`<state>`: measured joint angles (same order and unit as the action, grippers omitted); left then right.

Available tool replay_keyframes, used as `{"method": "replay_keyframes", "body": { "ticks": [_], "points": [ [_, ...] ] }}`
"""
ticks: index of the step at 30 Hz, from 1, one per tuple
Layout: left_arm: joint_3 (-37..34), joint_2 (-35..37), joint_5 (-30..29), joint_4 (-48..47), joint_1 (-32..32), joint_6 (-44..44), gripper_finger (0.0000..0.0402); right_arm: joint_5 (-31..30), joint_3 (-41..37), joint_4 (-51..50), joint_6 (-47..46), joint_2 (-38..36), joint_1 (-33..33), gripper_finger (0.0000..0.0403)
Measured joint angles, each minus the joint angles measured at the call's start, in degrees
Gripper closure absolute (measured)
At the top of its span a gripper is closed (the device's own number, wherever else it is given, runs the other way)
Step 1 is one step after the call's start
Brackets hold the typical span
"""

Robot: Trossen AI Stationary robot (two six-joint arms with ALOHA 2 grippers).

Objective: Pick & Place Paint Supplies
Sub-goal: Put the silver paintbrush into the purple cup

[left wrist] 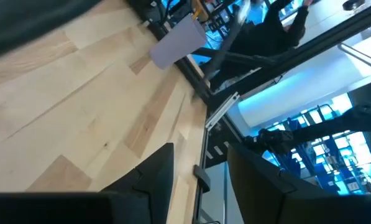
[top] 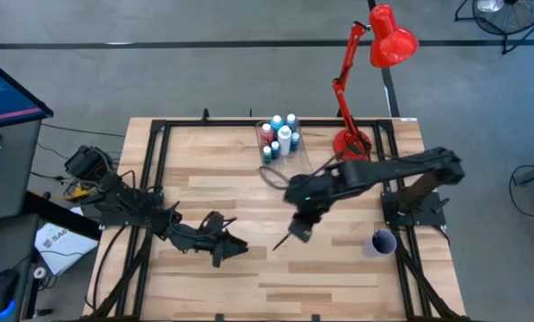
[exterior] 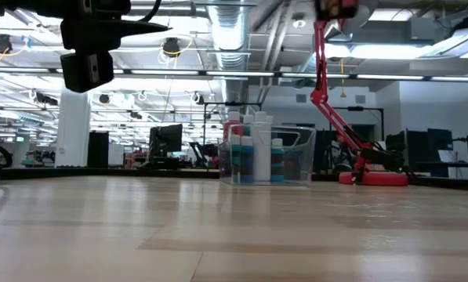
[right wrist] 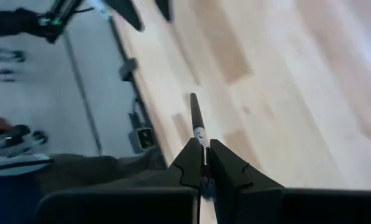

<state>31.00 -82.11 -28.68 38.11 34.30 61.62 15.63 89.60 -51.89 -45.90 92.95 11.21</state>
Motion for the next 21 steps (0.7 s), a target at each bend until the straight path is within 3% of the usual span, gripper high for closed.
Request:
{"method": "replay_keyframes", "body": {
  "ticks": [13, 21],
  "points": [
    [0.0, 0.0, -0.4, 0.0, 0.0, 0.7, 0.0258, -13.9, -0.1, -27.5, -15.5, -17.6, 8.9, 0.0398],
    [0.0, 0.0, -0.4, 0.0, 0.0, 0.8, 0.0259, -15.5, -0.1, -38.3, -30.3, -23.9, 18.3, 0.0398]
  ]
}}
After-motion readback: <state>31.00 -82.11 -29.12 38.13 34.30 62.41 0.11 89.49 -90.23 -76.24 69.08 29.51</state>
